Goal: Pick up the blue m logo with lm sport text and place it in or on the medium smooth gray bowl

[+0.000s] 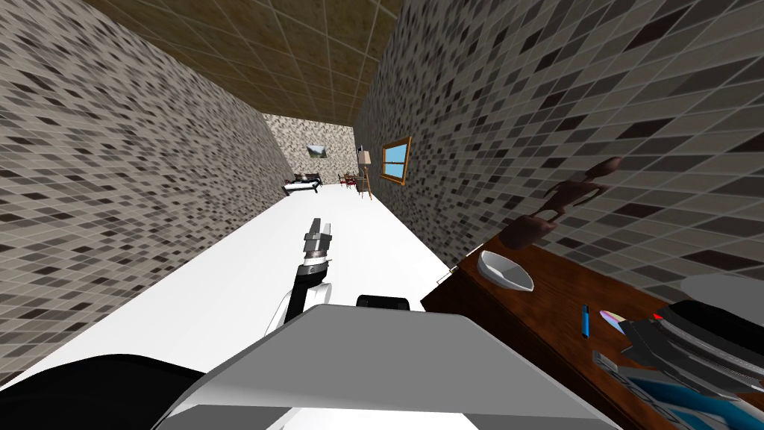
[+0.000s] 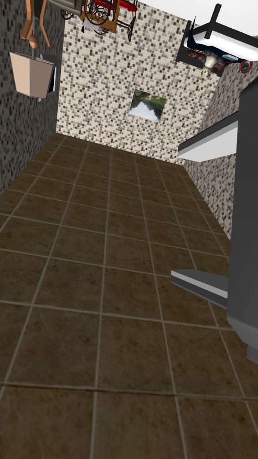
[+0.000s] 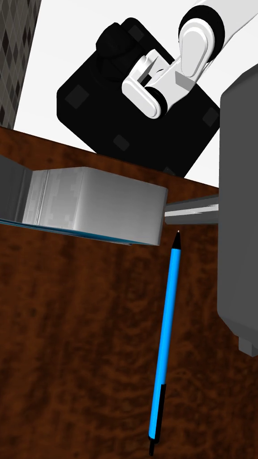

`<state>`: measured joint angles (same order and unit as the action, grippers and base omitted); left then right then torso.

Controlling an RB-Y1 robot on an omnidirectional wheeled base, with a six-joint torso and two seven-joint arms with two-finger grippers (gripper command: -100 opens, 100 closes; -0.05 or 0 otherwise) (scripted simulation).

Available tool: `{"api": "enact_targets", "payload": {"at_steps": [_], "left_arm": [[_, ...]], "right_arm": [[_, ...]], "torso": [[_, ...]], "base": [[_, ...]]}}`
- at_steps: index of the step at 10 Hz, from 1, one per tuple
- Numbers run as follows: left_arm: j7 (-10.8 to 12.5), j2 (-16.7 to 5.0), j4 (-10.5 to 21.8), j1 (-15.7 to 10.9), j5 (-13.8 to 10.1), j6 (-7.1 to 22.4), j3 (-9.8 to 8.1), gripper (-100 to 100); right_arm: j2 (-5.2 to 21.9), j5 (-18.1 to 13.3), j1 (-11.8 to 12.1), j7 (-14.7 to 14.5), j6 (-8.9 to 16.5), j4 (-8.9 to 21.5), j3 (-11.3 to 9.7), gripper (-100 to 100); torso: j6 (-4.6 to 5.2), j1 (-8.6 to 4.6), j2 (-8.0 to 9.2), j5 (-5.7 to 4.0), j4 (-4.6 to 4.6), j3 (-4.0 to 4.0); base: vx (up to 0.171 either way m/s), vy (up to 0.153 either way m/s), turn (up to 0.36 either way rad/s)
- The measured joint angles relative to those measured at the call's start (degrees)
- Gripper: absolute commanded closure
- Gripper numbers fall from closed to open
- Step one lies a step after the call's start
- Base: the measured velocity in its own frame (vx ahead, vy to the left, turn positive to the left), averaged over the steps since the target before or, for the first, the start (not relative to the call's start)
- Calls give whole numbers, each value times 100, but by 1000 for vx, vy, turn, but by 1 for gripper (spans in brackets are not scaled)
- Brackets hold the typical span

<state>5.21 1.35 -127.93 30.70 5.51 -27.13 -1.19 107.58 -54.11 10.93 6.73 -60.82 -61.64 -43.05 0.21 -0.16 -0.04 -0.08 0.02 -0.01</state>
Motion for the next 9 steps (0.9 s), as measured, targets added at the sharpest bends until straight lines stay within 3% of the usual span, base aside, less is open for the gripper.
{"api": "enact_targets", "payload": {"at_steps": [1,3,6,7,8,9], "left_arm": [[0,0,0,0,0,0,0,0],[0,0,0,0,0,0,0,0],[0,0,0,0,0,0,0,0],[0,0,0,0,0,0,0,0],[0,0,0,0,0,0,0,0],[0,0,0,0,0,0,0,0]], "right_arm": [[0,0,0,0,0,0,0,100],[0,0,0,0,0,0,0,-100],[215,-67,-81,61,-147,15,-1,-100],[225,-64,-80,66,-148,10,-3,0],[223,-65,-80,65,-148,11,-3,-100],[97,-153,-68,87,-94,54,6,-100]], "torso": [[0,0,0,0,0,0],[0,0,0,0,0,0],[1,-9,12,-2,3,7],[0,-6,7,-2,2,4],[0,-2,3,-1,1,2],[-1,-1,1,-3,0,0]], "base": [[0,0,0],[-7,-9,-35],[-23,-23,-33],[0,0,0],[1,5,44],[4,13,48]]}}
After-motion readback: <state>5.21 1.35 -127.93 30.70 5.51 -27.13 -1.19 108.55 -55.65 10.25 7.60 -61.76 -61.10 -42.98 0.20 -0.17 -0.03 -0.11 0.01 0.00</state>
